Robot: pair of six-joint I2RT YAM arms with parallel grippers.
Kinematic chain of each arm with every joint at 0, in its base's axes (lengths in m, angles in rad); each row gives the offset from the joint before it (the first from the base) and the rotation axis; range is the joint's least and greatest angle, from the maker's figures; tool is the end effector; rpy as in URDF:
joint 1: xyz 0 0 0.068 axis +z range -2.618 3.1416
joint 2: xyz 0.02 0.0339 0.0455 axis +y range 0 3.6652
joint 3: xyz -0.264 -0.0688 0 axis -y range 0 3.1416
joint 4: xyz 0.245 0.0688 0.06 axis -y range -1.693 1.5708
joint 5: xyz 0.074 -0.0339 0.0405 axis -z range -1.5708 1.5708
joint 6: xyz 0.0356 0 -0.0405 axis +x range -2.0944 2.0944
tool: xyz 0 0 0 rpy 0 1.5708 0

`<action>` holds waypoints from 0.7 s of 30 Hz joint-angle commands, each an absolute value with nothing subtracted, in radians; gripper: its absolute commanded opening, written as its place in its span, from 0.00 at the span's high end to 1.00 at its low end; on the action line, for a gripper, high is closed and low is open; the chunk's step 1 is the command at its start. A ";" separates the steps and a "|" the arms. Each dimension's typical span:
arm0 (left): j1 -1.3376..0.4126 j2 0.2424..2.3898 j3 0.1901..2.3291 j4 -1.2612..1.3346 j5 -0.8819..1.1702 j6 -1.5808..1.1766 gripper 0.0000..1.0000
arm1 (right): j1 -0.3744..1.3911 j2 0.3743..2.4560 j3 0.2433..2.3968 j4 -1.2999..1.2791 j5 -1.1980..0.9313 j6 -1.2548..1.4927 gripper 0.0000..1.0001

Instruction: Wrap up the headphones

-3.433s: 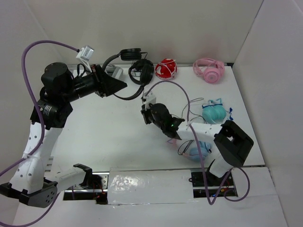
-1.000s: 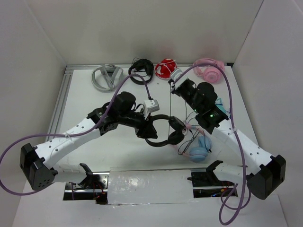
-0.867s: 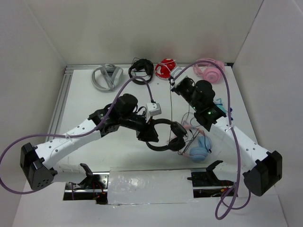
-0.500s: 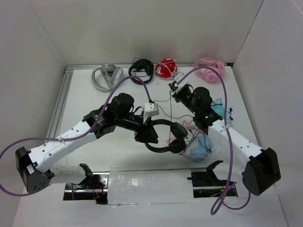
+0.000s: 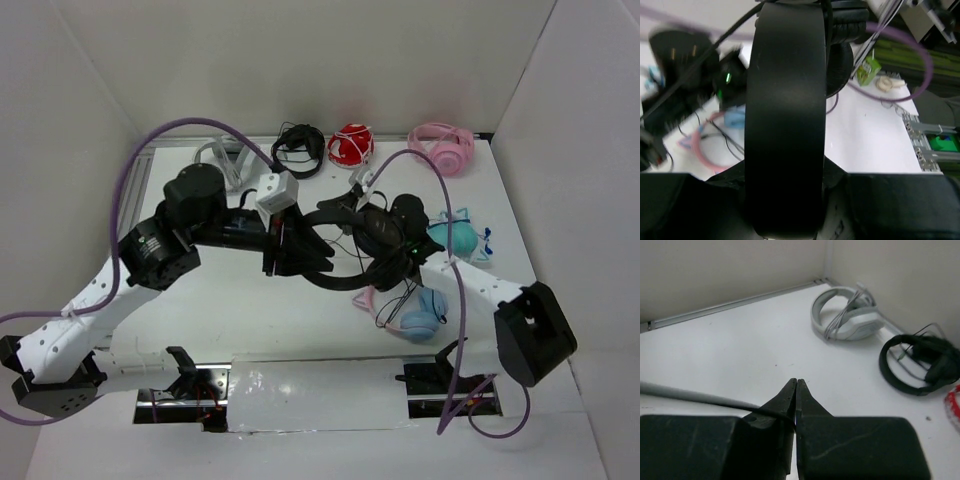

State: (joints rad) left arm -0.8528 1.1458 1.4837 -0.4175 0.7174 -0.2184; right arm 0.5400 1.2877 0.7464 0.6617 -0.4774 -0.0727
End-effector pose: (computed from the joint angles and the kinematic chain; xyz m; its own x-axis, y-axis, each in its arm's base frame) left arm 0.1290 -0.1833 0.4838 -0.2674 0.0580 -0.9618 0.9636 0.0151 -0.2670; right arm 0.2420 0.1642 0.3049 0.1643 0.0233 -0.9861 -0.8382 0.5304 -0.1272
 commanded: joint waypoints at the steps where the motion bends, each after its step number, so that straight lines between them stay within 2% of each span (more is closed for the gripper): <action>1: -0.861 1.138 1.591 -0.305 0.759 -0.252 1.00 | 0.548 1.368 0.772 0.788 -0.497 0.030 0.92; 13: -0.862 1.177 1.792 -0.351 0.747 -0.285 1.00 | 0.603 1.623 0.900 0.911 -0.497 0.112 0.82; 17: -0.861 1.178 1.835 -0.367 0.698 -0.294 1.00 | 0.618 1.669 0.904 0.914 -0.488 0.127 0.82; 21: -0.861 1.157 1.825 -0.342 0.577 -0.310 1.00 | 0.624 1.669 0.809 0.963 -0.479 0.176 0.84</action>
State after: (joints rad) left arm -0.8555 1.1786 1.7966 -0.4133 0.6727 -0.2745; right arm 0.6151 1.6737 0.8566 0.8555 -0.4839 0.1268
